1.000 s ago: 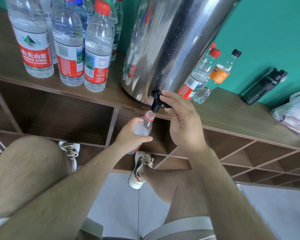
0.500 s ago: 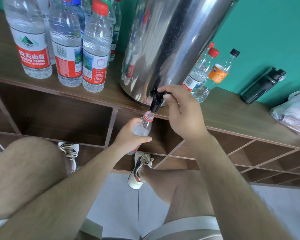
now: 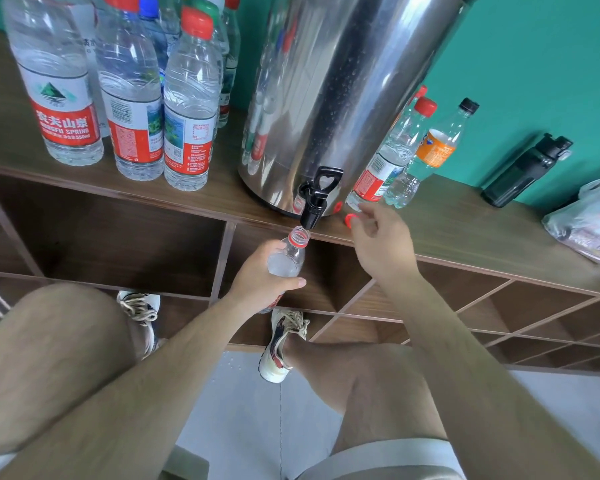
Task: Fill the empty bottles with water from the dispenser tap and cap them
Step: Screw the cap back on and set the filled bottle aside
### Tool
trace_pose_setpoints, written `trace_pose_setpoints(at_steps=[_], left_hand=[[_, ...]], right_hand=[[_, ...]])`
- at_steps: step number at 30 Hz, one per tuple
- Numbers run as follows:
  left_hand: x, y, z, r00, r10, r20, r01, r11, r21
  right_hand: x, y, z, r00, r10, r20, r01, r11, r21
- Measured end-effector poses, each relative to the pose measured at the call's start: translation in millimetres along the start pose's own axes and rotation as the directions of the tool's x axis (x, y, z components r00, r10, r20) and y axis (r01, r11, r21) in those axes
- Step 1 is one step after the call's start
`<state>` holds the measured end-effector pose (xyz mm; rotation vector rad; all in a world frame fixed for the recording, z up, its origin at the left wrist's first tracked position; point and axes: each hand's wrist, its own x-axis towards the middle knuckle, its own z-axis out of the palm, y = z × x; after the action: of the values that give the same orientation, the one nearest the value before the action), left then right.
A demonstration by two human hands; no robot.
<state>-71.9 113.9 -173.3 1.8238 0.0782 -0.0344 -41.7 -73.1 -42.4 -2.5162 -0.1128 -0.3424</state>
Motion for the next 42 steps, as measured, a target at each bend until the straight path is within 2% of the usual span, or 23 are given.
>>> trace_pose_setpoints(at_steps=[2, 5, 9, 13, 16, 18, 21, 23, 28, 32, 39, 42], left_hand=[[0, 0, 1, 1.0, 0.001, 0.001, -0.001, 1.0, -0.001], [1, 0, 0, 1.0, -0.005, 0.0, 0.005, 1.0, -0.02], [1, 0, 0, 1.0, 0.002, 0.003, -0.002, 1.0, -0.022], [1, 1, 0, 1.0, 0.007, 0.004, -0.007, 1.0, -0.009], [0, 2, 0, 1.0, 0.008, 0.003, -0.008, 1.0, -0.021], [-1, 2, 0, 1.0, 0.007, 0.008, -0.007, 1.0, -0.026], [-4, 1, 2, 0.999, 0.002, 0.032, -0.002, 1.0, -0.009], [-7, 0, 6, 0.998, 0.004, 0.057, -0.004, 1.0, 0.006], [-18, 7, 14, 0.994, 0.017, 0.105, -0.019, 1.0, 0.018], [-25, 18, 21, 0.99, 0.039, 0.136, -0.043, 0.999, 0.028], [-27, 32, 22, 0.977, 0.087, 0.194, -0.1, 0.993, 0.063], [-28, 39, 17, 0.972, 0.112, 0.208, -0.125, 0.991, 0.05]], right_hand=[[6, 10, 6, 0.998, 0.031, 0.06, -0.025, 0.996, -0.088], [18, 17, 13, 0.993, 0.085, 0.079, -0.074, 0.988, -0.139], [31, 25, 20, 0.983, 0.163, 0.089, -0.15, 0.978, -0.142], [37, 26, 24, 0.986, 0.159, 0.058, -0.149, 0.978, -0.143], [30, 19, 22, 0.993, 0.102, 0.063, -0.092, 0.986, -0.136], [19, 14, 17, 0.996, -0.02, 0.088, 0.029, 0.995, -0.096], [-1, 9, 10, 0.957, -0.225, 0.184, 0.242, 0.967, -0.075], [-11, 6, 4, 0.926, -0.274, 0.259, 0.305, 0.949, -0.085], [-22, 1, -15, 0.878, -0.33, 0.346, 0.342, 0.939, 0.028], [-23, -3, -35, 0.857, -0.305, 0.416, 0.32, 0.947, 0.035], [-16, -9, -61, 0.803, -0.318, 0.503, 0.382, 0.924, -0.026], [-11, -19, -66, 0.794, -0.259, 0.551, 0.411, 0.895, -0.172]])
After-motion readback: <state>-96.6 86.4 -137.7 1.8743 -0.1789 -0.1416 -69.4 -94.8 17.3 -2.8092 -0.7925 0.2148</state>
